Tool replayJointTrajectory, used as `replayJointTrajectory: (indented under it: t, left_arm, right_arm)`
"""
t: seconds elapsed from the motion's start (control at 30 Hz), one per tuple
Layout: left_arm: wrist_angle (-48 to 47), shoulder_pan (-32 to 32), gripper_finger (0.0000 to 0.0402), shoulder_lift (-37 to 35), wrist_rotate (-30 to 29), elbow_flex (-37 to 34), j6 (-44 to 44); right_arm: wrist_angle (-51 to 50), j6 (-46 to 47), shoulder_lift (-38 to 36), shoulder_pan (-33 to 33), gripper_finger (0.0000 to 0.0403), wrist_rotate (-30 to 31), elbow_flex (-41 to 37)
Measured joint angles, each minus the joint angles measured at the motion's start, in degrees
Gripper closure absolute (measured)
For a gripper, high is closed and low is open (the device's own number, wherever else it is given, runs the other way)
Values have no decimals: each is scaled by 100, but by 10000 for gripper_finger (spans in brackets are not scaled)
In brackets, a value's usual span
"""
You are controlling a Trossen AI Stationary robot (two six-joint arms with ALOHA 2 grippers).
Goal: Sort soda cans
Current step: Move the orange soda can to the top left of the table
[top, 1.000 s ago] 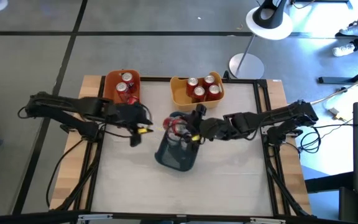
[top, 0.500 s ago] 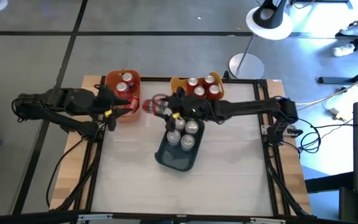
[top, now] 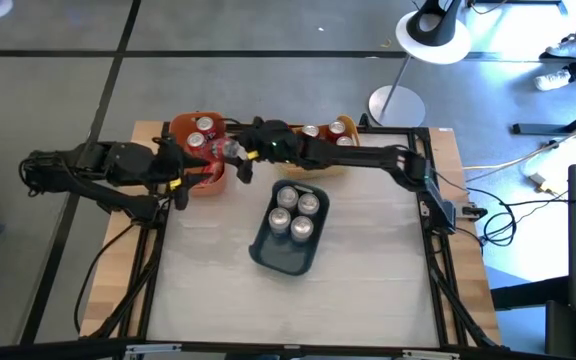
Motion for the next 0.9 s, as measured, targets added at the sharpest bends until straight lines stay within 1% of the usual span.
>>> replayJointTrajectory:
  t: [0.07, 0.13, 0.23, 0.37, 0.53, 0.6, 0.7, 0.77, 0.83, 0.9]
  left_arm:
    - [5, 29, 264, 35, -37, -1, 57]
    - [5, 70, 264, 69, -123, 0, 70]
    - [13, 127, 264, 133, -151, -2, 99]
    - [13, 177, 263, 188, -149, -2, 101]
    - [15, 168, 263, 217, -146, -2, 42]
    - [62, 168, 263, 212, -145, -2, -17]
    - [122, 177, 263, 217, -144, -2, -80]
    - [170, 203, 263, 217, -142, -2, -89]
    - [166, 236, 262, 213, -142, -2, -196]
    - [164, 297, 258, 217, -136, -2, -264]
  right_arm:
    - [-8, -3, 252, -76, 128, -175, 307]
    - [30, -33, 445, -113, 128, -222, 561]
    - [-55, -281, 508, -134, 128, -341, 689]
    - [-126, -629, 493, -183, 128, -338, 725]
    - [-1785, -951, 128, -299, 128, -321, 717]
    - [-2535, -1145, -69, -334, 128, -208, 717]
    - [-3257, -1145, -163, -415, 128, -151, 740]
    - [-3603, -1021, -74, -488, 128, -357, 655]
    - [-3610, -971, 87, -526, 128, -604, 520]
    - [-3576, -929, 213, -527, 128, -636, 448]
